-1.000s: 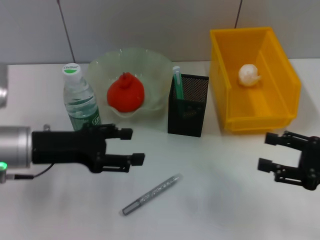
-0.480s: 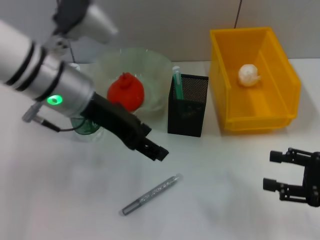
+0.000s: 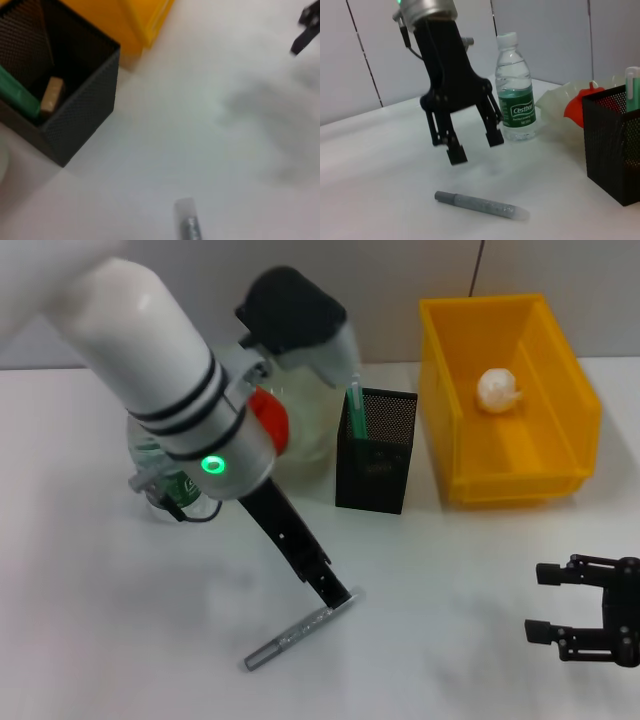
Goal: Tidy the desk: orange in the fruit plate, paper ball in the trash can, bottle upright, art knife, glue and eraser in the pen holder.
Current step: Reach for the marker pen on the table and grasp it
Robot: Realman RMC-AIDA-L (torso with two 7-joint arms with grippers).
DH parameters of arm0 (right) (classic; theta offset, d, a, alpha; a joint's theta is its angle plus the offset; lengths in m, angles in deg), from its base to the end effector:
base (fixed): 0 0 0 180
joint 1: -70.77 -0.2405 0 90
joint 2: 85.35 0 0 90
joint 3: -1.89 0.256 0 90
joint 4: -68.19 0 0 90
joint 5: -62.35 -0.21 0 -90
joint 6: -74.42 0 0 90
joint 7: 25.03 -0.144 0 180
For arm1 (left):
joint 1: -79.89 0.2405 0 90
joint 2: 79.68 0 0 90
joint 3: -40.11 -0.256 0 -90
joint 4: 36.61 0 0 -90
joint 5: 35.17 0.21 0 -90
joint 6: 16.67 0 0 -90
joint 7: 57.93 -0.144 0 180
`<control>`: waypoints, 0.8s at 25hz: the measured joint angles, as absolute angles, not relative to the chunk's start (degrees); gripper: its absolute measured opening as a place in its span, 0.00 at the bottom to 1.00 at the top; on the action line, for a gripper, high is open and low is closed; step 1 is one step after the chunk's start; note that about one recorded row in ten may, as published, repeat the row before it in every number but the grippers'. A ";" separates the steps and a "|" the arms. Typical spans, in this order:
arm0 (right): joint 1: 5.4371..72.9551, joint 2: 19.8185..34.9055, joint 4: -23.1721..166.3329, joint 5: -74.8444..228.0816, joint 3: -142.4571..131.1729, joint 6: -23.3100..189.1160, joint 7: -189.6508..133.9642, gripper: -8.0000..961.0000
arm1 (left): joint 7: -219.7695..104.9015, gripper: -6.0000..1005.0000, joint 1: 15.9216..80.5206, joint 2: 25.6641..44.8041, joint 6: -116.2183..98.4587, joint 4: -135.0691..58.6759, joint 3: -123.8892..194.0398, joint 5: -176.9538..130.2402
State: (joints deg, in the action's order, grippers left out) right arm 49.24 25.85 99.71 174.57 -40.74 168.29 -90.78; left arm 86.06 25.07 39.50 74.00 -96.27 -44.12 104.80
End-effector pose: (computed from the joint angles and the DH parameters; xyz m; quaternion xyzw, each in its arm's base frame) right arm 0.3285 0.2773 0.0320 -0.9518 0.1827 0.2042 0.1379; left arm -0.0987 0.3704 -0.0516 -0.9514 -0.2264 0.2024 0.0514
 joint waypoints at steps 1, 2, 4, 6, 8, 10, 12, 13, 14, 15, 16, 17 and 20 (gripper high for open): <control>49.22 25.86 99.85 174.59 -40.74 168.28 -90.80 0.80 | 86.22 0.75 24.95 39.50 73.14 -95.78 -44.97 104.82; 49.11 25.87 100.01 174.60 -40.74 168.28 -90.92 0.80 | 86.64 0.75 24.72 39.49 71.34 -94.84 -47.08 104.90; 49.03 25.88 100.03 174.61 -40.74 168.28 -91.03 0.80 | 87.09 0.75 24.67 39.49 69.79 -94.24 -49.28 105.12; 48.87 25.89 100.14 174.63 -40.74 168.28 -91.27 0.80 | 87.40 0.75 24.74 39.49 68.62 -93.90 -50.78 105.24; 48.82 25.93 100.40 174.64 -40.74 168.28 -91.41 0.80 | 87.64 0.75 24.91 39.49 67.02 -92.96 -52.24 105.23; 48.77 26.00 100.68 174.66 -40.74 168.20 -91.47 0.80 | 87.47 0.75 24.97 39.49 65.83 -91.51 -52.95 104.95; 48.73 26.00 100.71 174.67 -40.74 168.20 -91.47 0.80 | 87.00 0.75 25.12 39.49 64.17 -89.59 -53.48 104.05; 48.73 26.00 100.71 174.67 -40.74 168.20 -91.47 0.80 | 87.00 0.75 25.12 39.49 64.17 -89.59 -53.48 104.05; 48.73 26.01 100.71 174.68 -40.74 168.20 -91.47 0.80 | 86.75 0.75 25.17 39.50 63.85 -89.12 -53.60 103.54; 48.64 26.01 100.71 174.68 -40.74 168.20 -91.47 0.80 | 86.43 0.75 25.23 39.49 63.76 -88.83 -53.69 103.04; 48.55 26.02 100.71 174.68 -40.74 168.20 -91.48 0.80 | 86.12 0.75 25.31 39.49 63.68 -88.61 -53.75 102.66; 48.38 26.07 100.71 174.68 -40.74 168.20 -91.48 0.80 | 85.40 0.75 25.65 39.49 63.44 -88.40 -54.06 102.14; 48.30 26.09 100.71 174.68 -40.74 168.20 -91.48 0.80 | 85.04 0.75 25.95 39.49 63.14 -88.25 -54.71 102.00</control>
